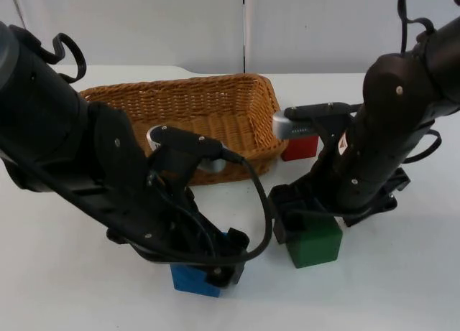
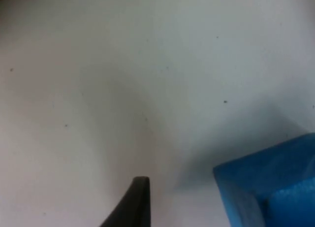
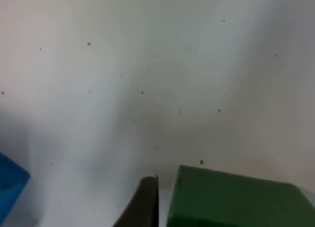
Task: Pick up one cube with each hand and place exactly two cubes into the same basket, leaving the remaining cube outside.
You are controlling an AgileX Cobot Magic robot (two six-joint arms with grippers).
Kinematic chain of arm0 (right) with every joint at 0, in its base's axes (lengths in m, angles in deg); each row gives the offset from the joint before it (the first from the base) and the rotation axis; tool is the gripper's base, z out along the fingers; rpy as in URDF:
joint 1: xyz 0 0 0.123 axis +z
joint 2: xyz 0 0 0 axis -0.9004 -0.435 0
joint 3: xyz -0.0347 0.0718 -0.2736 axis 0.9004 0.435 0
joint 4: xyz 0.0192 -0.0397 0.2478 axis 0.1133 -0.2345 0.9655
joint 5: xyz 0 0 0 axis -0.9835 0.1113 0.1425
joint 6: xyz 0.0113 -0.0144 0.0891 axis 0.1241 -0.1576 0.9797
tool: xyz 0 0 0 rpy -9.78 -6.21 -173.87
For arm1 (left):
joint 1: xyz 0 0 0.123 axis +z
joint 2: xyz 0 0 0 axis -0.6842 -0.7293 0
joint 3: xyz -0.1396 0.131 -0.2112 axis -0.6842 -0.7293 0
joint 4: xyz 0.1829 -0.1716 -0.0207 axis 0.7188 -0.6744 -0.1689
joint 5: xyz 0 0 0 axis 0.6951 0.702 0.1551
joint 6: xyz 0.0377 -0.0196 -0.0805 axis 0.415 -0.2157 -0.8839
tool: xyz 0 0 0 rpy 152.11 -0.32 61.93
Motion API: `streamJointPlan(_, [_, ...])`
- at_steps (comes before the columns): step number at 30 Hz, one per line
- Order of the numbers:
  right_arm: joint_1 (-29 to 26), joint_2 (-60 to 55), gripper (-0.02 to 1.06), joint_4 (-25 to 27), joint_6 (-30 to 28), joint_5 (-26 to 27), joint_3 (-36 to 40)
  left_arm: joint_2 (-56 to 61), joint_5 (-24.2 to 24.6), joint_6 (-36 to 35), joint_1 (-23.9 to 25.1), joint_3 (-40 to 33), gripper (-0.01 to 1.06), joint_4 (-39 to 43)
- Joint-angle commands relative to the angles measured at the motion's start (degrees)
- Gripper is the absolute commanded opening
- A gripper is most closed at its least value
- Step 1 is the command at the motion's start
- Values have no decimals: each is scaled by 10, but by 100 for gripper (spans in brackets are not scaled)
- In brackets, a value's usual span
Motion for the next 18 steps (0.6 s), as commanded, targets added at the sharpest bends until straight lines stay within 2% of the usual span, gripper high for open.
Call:
streamJointPlan(1, [4, 0, 84, 1, -1, -5, -2, 0, -8, -4, -3, 1, 105, -7])
streamJointPlan(4, [4, 0, 71, 1, -1, -8, -2, 0, -12, -4, -3, 1, 105, -7])
streamJointPlan(5, [4, 0, 71, 1, -1, -8, -2, 0, -12, -4, -3, 1, 105, -7])
streamJointPlan(8, [4, 0, 49, 1, -1, -8, -2, 0, -12, -4, -3, 1, 101, -7])
streamJointPlan(9, [4, 0, 36, 1, -1, -8, -2, 0, -12, -6, -3, 1, 97, -7])
streamJointPlan(10, [4, 0, 36, 1, -1, -8, -2, 0, -12, -6, -3, 1, 97, -7])
streamJointPlan(13, [4, 2, 13, 1, -1, -6, -2, 0, -9, -6, -3, 1, 74, -12])
streamJointPlan(15, [4, 11, 0, 0, -1, -6, -2, 0, -4, -7, -3, 1, 54, -21])
streamJointPlan(16, [4, 11, 0, 0, -1, -6, -2, 0, -4, -7, -3, 1, 54, -21])
streamJointPlan(18, [4, 23, 0, -4, -2, -6, -2, 1, 2, -13, -3, 1, 32, -22])
